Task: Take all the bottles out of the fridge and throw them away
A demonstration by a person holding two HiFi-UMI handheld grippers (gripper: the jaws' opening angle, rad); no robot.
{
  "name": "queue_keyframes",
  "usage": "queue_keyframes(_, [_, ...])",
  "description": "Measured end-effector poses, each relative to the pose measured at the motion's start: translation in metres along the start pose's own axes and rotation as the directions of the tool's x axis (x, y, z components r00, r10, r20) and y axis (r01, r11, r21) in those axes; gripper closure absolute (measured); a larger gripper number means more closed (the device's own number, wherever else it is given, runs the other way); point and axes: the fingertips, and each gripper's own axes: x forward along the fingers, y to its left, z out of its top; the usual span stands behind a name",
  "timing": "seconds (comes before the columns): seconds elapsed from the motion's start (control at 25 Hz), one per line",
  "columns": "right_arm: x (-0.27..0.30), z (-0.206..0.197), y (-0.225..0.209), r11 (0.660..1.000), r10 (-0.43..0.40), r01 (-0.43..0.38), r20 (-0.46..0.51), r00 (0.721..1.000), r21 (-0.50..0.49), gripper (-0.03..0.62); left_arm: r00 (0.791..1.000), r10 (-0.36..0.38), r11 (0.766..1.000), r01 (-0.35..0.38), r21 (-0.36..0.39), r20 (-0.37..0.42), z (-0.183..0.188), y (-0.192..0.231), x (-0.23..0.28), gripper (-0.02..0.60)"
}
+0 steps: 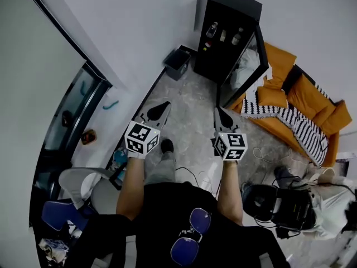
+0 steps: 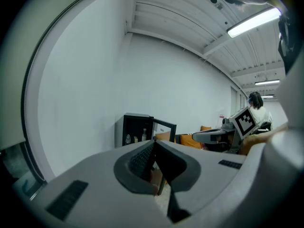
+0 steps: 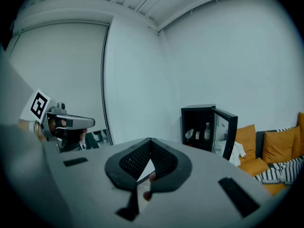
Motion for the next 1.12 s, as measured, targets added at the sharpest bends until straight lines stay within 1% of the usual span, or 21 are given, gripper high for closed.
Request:
queue_keyframes(0.28, [0.089, 0.034, 0.009, 1.0, -0.027, 0.027, -0.009, 1.0, -0.014, 0.592, 1.0, -0.016, 1.0, 0.016, -0.02, 0.024, 0.029, 0.098, 0.034, 0.581])
queue_keyframes(0.52, [0.142, 0.047, 0.02, 0.998, -0.056, 0.056, -0.014, 0.998, -0.022, 0.592, 0.999, -0.039, 0.999, 0.04, -0.024, 0.038, 0.039, 0.155, 0.052, 0.58])
queue_keyframes(0.64, [0.161, 0.05, 0.022, 0.998, -0.064, 0.063, -0.029, 0.998, -0.028, 0.592, 0.998, -0.05, 0.999, 0.05, -0.017, 0.029, 0.041, 0.171, 0.062, 0.58])
queue_keyframes(0.8, [0.178, 0.054, 0.021, 0.997, -0.073, 0.072, -0.04, 0.996, -0.029, 0.592, 0.998, -0.062, 0.998, 0.062, -0.01, 0.025, 0.04, 0.183, 0.07, 0.58])
queue_keyframes(1.0, [0.201, 0.06, 0.017, 0.997, -0.073, 0.072, -0.046, 0.996, -0.04, 0.592, 0.998, -0.057, 0.998, 0.058, -0.027, 0.022, 0.037, 0.203, 0.081, 0.58])
queue_keyframes(1.12, [0.219, 0.064, 0.011, 0.997, -0.067, 0.065, -0.047, 0.997, -0.037, 0.592, 0.998, -0.051, 0.998, 0.051, -0.024, 0.021, 0.039, 0.214, 0.091, 0.581])
